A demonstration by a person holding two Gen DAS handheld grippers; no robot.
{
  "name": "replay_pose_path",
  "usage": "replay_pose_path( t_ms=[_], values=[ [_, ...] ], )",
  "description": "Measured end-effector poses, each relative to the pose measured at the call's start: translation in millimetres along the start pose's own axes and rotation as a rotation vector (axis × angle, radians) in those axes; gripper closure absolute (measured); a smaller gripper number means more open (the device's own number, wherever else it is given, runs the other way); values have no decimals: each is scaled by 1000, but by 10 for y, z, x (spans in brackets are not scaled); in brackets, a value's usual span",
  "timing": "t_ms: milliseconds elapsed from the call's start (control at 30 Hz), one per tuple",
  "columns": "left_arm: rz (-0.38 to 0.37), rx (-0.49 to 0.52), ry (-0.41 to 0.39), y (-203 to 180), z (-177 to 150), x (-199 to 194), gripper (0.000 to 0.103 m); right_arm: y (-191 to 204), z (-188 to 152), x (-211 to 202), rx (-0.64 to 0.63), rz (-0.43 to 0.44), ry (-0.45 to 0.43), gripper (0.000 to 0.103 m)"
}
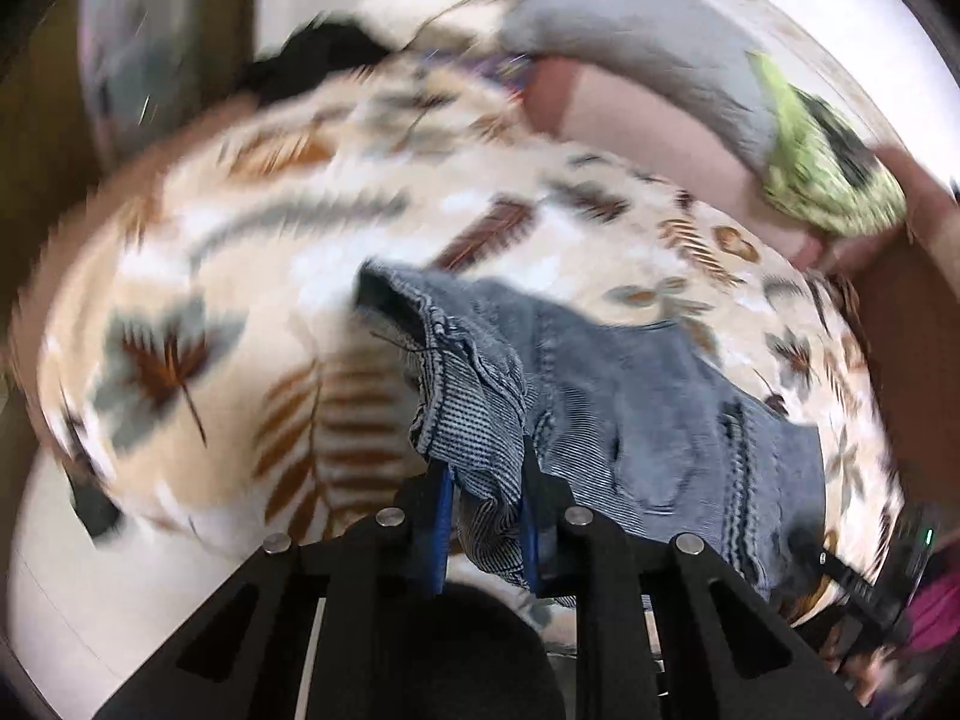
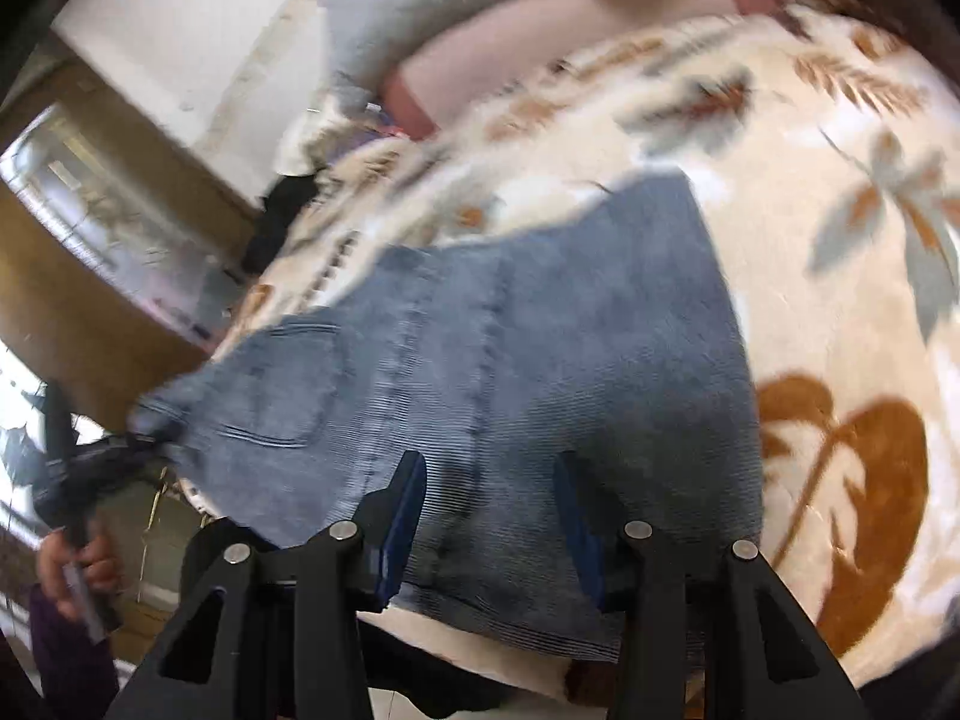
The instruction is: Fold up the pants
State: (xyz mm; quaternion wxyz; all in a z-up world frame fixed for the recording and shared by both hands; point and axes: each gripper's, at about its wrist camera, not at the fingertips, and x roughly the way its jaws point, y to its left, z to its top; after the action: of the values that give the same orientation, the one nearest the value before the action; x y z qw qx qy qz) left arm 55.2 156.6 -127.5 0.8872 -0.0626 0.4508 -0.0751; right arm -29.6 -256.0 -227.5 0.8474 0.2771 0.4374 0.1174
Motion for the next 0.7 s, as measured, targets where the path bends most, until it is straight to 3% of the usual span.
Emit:
replay_pose_path(
  t_ms=[100,267,500,567,633,700],
  values=[
    [-17,139,-59,-342,35,-280,84,-81,26,-183,34,16,-74,55],
    [-88,336,-101,-1109,77,-419,84,-485,39,-502,206,39,-192,55],
    [-229,613,-9,-2396,-243,-211,82,-1022,-52,-970,430,50,-368,55],
    [-291,649,35,-2677,-331,-108,77,-1133,-45,-1052,468,44,-388,55],
    [-364,668,86,-2891,-375,-20,52,-1195,-66,-1113,488,37,-401,55],
    [-354,655,62,-2956,-342,-36,41,-1233,-74,-1156,489,36,-404,55]
  ],
)
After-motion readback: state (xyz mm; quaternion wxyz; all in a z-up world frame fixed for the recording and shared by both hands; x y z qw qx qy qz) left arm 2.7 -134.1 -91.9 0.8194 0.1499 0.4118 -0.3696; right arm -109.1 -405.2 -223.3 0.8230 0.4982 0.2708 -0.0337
